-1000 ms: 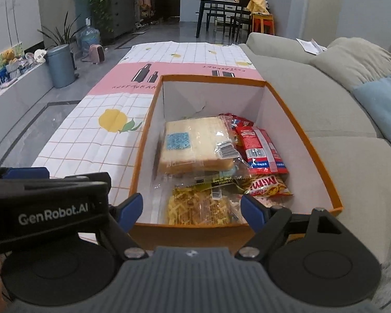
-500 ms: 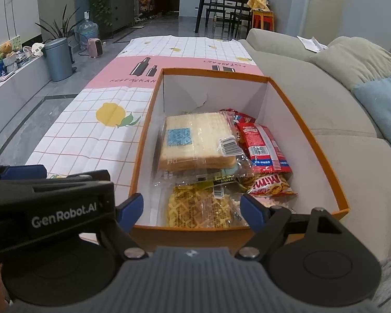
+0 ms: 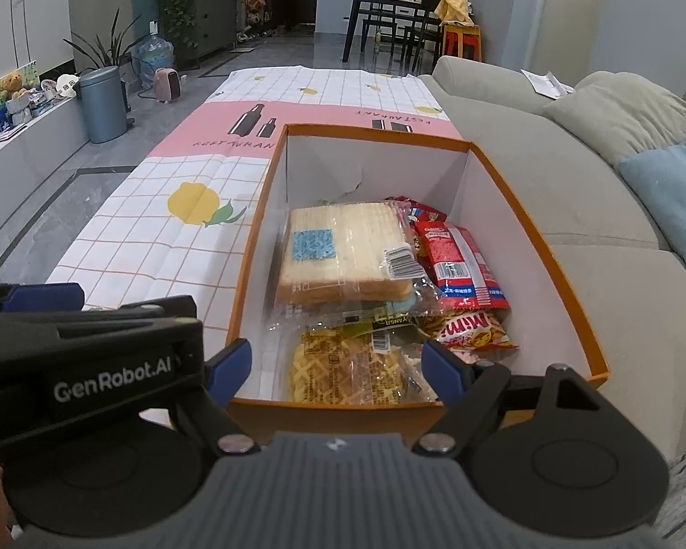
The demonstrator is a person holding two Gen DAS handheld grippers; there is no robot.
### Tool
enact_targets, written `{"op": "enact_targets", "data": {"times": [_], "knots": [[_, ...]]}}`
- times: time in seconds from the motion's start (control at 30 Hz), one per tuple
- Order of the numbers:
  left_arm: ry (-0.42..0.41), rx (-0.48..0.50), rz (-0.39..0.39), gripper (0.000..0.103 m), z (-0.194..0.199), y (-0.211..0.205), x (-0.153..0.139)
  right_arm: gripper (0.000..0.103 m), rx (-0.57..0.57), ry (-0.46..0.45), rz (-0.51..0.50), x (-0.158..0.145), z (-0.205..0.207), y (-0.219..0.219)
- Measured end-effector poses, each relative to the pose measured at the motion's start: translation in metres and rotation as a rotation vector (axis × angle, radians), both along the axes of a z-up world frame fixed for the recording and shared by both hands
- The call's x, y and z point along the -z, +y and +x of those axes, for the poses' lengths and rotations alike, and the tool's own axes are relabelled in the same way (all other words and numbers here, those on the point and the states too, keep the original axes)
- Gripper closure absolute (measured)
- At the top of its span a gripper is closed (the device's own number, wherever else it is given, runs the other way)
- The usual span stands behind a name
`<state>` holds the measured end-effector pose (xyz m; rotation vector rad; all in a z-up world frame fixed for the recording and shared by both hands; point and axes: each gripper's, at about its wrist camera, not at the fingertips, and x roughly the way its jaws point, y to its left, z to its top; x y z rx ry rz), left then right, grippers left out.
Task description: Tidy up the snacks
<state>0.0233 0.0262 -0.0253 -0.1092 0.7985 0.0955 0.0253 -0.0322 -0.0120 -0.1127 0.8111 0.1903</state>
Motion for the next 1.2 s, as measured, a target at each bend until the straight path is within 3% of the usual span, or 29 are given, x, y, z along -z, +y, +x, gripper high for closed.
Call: {"op": "enact_targets", "data": {"times": [1.2], "knots": [[0.037, -0.007, -0.01, 0.014, 0.0023, 0.0034, 0.0029, 0.025, -0.023, -0.007, -0.026, -0.0005, -0.0009, 0.0036]]}}
